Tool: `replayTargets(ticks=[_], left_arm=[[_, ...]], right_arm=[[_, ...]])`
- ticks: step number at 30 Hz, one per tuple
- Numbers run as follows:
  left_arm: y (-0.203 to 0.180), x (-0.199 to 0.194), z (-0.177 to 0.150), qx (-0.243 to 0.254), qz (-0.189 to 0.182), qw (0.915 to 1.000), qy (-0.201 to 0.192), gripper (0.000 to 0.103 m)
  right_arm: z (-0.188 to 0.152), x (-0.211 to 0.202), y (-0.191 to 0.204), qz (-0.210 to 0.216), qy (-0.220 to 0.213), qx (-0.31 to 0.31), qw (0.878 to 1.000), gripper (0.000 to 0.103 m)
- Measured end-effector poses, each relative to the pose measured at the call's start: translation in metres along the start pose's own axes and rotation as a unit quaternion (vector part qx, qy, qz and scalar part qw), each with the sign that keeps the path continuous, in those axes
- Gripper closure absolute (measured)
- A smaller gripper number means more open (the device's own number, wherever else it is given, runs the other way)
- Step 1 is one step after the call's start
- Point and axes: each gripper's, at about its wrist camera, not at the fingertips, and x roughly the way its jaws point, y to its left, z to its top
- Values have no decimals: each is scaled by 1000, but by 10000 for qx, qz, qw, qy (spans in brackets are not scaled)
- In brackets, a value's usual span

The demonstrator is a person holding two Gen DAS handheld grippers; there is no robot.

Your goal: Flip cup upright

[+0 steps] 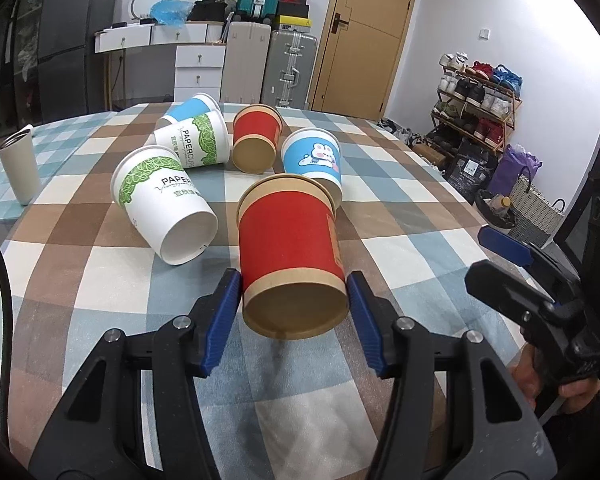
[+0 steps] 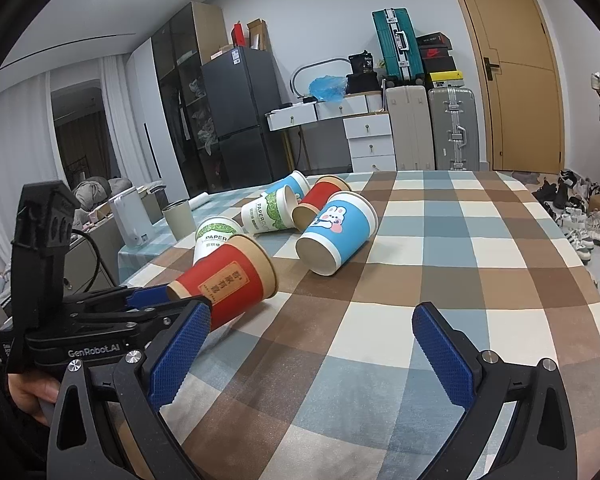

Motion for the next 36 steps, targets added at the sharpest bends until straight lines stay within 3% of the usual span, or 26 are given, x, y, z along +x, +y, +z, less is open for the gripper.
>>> replayTargets(ticks=[17,36], left_arm=[[-10,-55,-41,38,90,9993,-351,51],[-20,-48,-57,24,156,9996,-247,51]], right_arm=[[0,0,5,94,35,-25,9999,0],[-1,2,6,76,72,-40,9999,0]])
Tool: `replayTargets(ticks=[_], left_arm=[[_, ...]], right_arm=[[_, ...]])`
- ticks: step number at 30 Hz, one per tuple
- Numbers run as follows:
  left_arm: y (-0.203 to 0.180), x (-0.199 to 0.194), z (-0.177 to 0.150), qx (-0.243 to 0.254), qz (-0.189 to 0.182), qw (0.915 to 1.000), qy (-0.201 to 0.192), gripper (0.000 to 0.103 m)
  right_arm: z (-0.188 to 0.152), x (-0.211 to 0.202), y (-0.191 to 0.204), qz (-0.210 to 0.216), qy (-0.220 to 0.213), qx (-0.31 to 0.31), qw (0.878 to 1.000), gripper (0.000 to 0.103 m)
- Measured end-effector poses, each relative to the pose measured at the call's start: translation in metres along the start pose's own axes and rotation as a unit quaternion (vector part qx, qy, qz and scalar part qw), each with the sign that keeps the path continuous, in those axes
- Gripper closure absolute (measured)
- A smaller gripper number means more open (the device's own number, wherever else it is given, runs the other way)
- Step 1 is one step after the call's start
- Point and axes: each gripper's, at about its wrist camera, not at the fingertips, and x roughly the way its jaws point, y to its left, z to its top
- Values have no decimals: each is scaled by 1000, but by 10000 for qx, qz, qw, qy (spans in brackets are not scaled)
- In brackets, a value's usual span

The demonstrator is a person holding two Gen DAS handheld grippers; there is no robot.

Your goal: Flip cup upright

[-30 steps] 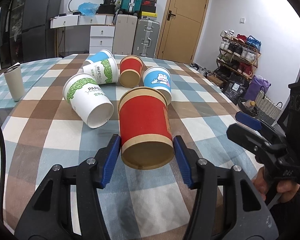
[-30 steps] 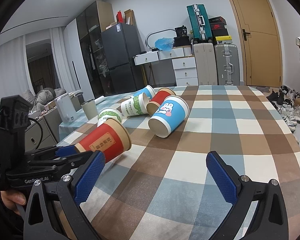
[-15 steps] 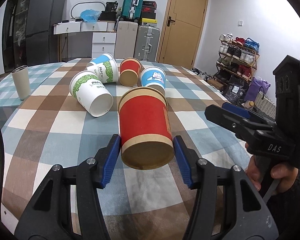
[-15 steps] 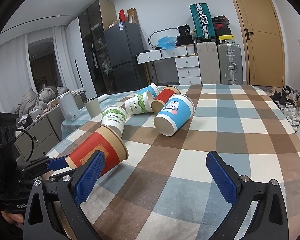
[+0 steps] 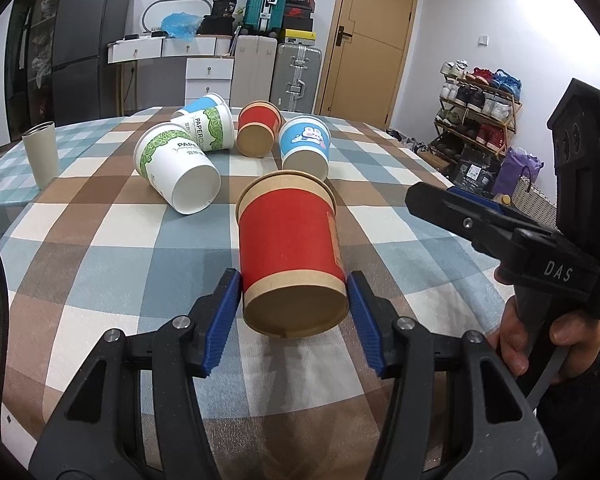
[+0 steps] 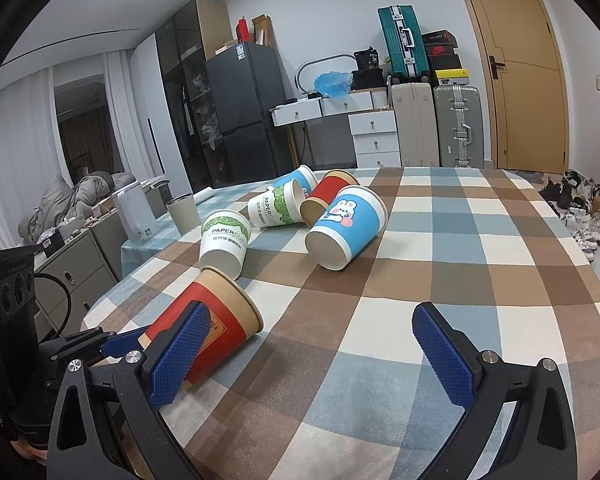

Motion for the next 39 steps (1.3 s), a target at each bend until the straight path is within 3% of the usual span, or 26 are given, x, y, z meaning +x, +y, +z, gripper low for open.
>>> replayTargets(ticks=[8,13,21,23,25,39], left_arm=[[6,5,1,-68,-5,9999,101,48],[9,1,4,-97,-99,9999,16,25],[15,-9,11,-46,-184,9997,-183,17],[19,-11,14,-39,-208,9996,-207,13],[23,-13,17,-36,-185,9995,-266,1],[57,-21,31,154,-71,9974,-697,1]], right_arm=[[0,0,0,1,3,1,10000,0],[0,0,0,-1,0,1,10000,0],[0,0,1,9,10,0,10000,0],[0,0,1,50,20,24,10000,0],[-1,1,2,91,39,55,9999,0],[-2,6,17,197,173,-34,9997,0]])
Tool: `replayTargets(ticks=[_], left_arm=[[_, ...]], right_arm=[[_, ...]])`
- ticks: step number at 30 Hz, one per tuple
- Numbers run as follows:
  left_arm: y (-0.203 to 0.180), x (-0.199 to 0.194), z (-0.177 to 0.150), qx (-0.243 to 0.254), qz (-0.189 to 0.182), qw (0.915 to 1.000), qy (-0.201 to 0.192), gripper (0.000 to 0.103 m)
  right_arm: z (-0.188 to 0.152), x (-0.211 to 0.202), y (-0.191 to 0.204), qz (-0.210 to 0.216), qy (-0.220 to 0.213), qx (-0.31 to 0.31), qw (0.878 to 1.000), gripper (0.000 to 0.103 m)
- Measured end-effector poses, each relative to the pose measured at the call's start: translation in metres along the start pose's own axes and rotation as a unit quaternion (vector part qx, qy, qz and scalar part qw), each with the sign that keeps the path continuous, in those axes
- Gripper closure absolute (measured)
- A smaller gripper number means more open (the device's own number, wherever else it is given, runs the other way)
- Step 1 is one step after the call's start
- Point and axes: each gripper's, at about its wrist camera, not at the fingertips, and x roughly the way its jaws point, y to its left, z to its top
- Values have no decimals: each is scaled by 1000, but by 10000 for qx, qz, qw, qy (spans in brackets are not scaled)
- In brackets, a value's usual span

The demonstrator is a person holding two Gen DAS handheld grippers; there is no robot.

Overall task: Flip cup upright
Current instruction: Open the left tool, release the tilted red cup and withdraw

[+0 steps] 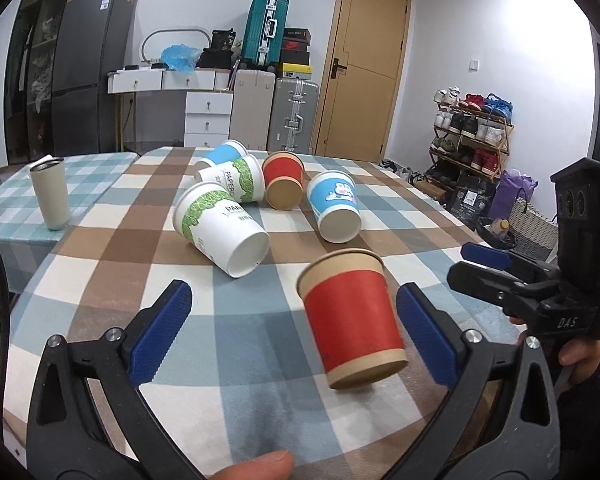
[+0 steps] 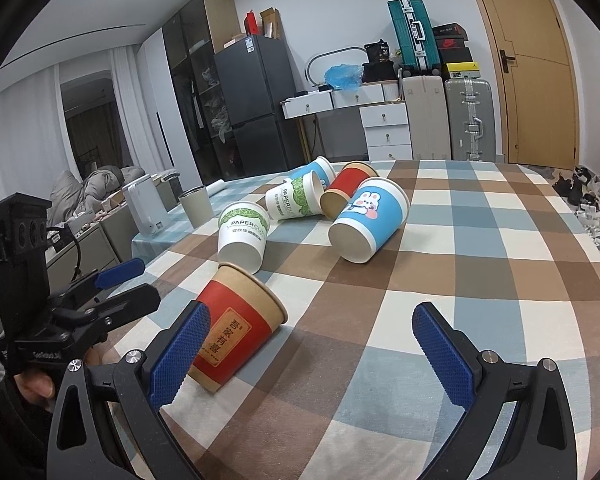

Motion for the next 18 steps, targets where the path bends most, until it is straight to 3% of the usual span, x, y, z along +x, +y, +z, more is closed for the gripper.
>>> replayTargets(ticks=[18], left_arm=[[19,16,-9,125,150,9997,-146,1]], right_arm=[[-2,12,13,193,165,-45,9997,0]])
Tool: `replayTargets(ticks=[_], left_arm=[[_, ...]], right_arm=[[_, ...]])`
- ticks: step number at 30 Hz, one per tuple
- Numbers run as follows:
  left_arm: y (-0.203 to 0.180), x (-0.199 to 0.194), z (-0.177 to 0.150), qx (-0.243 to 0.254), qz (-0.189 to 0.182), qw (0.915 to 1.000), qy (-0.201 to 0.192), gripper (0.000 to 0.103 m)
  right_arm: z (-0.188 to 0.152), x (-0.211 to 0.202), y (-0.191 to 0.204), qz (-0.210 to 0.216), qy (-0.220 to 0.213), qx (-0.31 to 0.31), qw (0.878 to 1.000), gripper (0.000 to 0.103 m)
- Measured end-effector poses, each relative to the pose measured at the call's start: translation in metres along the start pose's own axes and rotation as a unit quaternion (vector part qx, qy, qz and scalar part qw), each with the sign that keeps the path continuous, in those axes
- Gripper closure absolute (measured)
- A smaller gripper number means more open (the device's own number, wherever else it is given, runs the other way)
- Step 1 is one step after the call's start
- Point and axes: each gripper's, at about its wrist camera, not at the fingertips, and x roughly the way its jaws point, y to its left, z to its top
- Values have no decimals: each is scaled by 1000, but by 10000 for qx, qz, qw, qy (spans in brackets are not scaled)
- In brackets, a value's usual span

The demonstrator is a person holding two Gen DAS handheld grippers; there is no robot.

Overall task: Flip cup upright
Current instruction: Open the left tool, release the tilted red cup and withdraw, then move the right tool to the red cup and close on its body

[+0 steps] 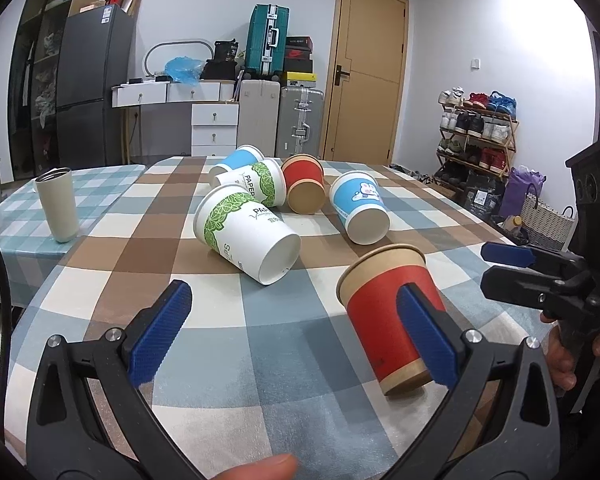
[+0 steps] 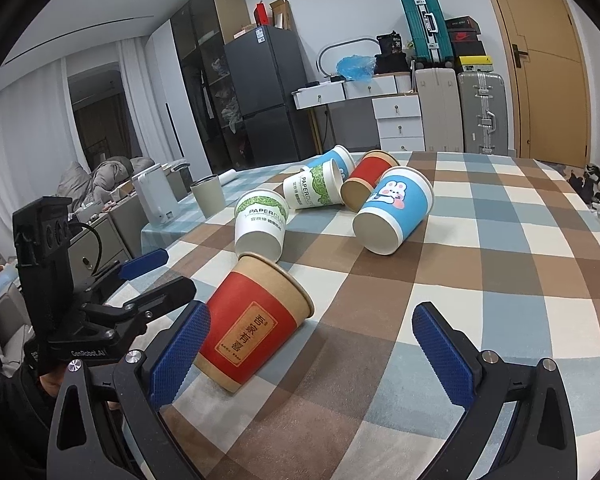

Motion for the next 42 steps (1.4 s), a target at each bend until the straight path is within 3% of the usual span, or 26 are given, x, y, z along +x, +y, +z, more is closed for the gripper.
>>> replayTargets(ticks=[23,42], left_arm=[[-1,3,-4,56,-37,10000,-53,1],[0,3,-4,50,-39,10000,-56,1]], right_arm=[[-4,1,4,40,33,-34,10000,0],[5,13,-3,-34,409,143,9991,0]])
